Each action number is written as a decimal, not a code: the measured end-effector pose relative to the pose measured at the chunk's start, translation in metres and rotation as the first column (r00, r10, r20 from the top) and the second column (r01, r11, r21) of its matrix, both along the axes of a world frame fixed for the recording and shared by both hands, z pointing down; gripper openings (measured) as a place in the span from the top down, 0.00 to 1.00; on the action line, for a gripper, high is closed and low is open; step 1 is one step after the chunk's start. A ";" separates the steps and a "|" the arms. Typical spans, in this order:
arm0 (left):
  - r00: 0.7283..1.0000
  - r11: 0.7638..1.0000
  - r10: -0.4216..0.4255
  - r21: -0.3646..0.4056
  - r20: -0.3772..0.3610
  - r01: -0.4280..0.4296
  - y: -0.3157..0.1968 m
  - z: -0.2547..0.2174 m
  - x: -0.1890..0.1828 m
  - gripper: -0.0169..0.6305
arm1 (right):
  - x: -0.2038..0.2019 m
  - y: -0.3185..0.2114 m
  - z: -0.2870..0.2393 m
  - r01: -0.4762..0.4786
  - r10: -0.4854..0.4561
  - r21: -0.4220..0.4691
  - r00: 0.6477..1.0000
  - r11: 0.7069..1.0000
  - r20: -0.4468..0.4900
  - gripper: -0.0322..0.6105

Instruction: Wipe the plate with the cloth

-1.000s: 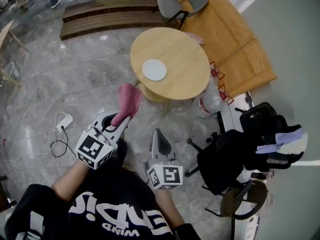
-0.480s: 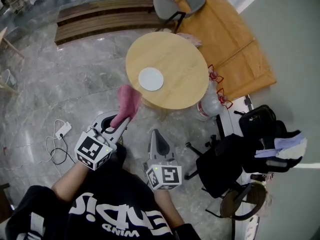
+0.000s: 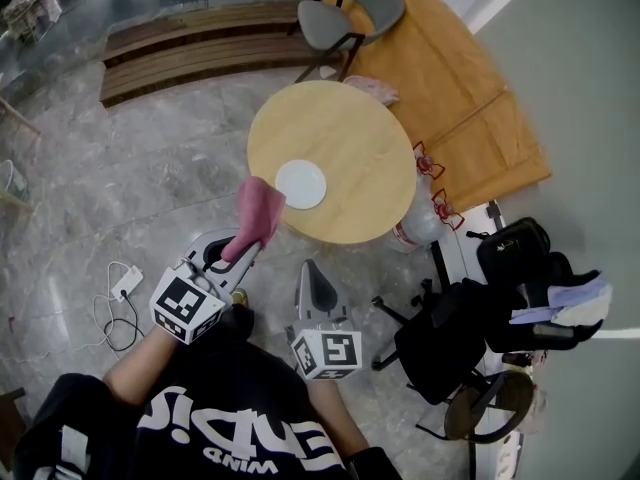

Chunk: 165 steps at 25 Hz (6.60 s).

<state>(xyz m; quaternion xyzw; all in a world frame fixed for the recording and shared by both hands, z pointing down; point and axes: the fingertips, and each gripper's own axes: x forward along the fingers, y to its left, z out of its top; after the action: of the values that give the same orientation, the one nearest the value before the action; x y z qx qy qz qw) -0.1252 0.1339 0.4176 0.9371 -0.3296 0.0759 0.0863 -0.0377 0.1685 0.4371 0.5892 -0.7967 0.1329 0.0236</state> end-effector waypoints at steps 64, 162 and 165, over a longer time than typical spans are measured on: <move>0.993 0.986 0.044 -0.165 0.108 -0.026 -0.194 0.071 0.146 0.89 | 0.143 -0.209 0.119 0.114 -0.111 -0.269 0.994 0.957 0.026 0.91; 0.792 0.773 0.486 -0.604 0.369 -0.193 -0.219 0.301 0.179 0.89 | 0.110 -0.245 0.300 0.155 -0.059 -0.723 0.986 0.673 0.156 0.83; 0.795 0.776 0.480 -0.603 0.371 -0.187 -0.220 0.301 0.179 0.89 | 0.111 -0.245 0.300 0.157 -0.054 -0.722 0.985 0.674 0.164 0.83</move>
<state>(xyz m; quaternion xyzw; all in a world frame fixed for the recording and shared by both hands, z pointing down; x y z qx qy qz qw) 0.0535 -0.0863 0.7184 0.8649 -0.1272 0.4220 0.2401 0.0732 -0.0762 0.7374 0.4735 -0.7096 0.4762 0.2131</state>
